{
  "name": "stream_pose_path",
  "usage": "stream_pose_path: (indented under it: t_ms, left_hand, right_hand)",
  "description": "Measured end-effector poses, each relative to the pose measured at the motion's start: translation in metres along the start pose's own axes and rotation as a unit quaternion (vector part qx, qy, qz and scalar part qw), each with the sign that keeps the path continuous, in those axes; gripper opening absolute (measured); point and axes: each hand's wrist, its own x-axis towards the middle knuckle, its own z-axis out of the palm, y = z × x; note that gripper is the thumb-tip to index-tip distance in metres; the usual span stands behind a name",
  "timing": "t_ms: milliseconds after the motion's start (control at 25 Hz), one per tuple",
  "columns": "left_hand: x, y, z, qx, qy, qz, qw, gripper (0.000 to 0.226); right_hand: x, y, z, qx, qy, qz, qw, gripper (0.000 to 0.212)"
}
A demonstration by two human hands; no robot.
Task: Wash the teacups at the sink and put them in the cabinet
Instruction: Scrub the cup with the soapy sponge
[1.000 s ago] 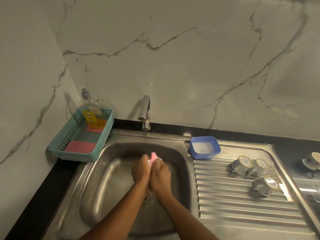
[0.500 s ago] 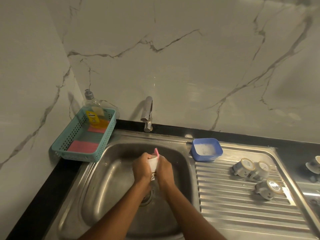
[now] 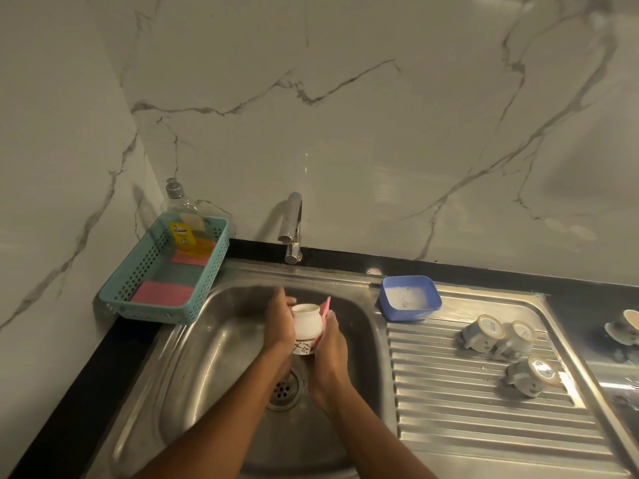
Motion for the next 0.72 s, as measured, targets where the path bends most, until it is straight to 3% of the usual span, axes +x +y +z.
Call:
stream_pose_path:
  t_ms: [120, 240, 320, 400, 520, 720]
  left_hand:
    - [-0.019, -0.003, 0.011, 0.044, 0.111, 0.018, 0.993, 0.058]
    - [-0.027, -0.015, 0.010, 0.098, 0.043, 0.069, 0.992, 0.044]
    - [-0.020, -0.009, 0.000, 0.104, 0.029, 0.088, 0.990, 0.036]
    - [-0.013, -0.001, -0.006, 0.091, 0.001, 0.089, 0.992, 0.034]
    - [-0.012, 0.008, -0.008, 0.081, -0.033, 0.069, 0.994, 0.034]
    - [-0.004, 0.005, -0.019, 0.039, -0.042, 0.005, 0.998, 0.033]
  right_hand:
    - [0.004, 0.011, 0.001, -0.043, 0.061, -0.055, 0.996, 0.043]
    - [-0.002, 0.021, 0.000, -0.105, 0.043, -0.111, 0.987, 0.048]
    - [-0.008, 0.016, -0.002, -0.153, -0.017, -0.151, 0.976, 0.040]
    - [0.006, -0.003, -0.006, -0.196, -0.028, -0.157, 0.968, 0.030]
    - [0.029, -0.029, -0.012, -0.228, -0.064, -0.129, 0.963, 0.038]
    - [0.019, -0.011, -0.026, -0.310, -0.053, -0.217, 0.924, 0.039]
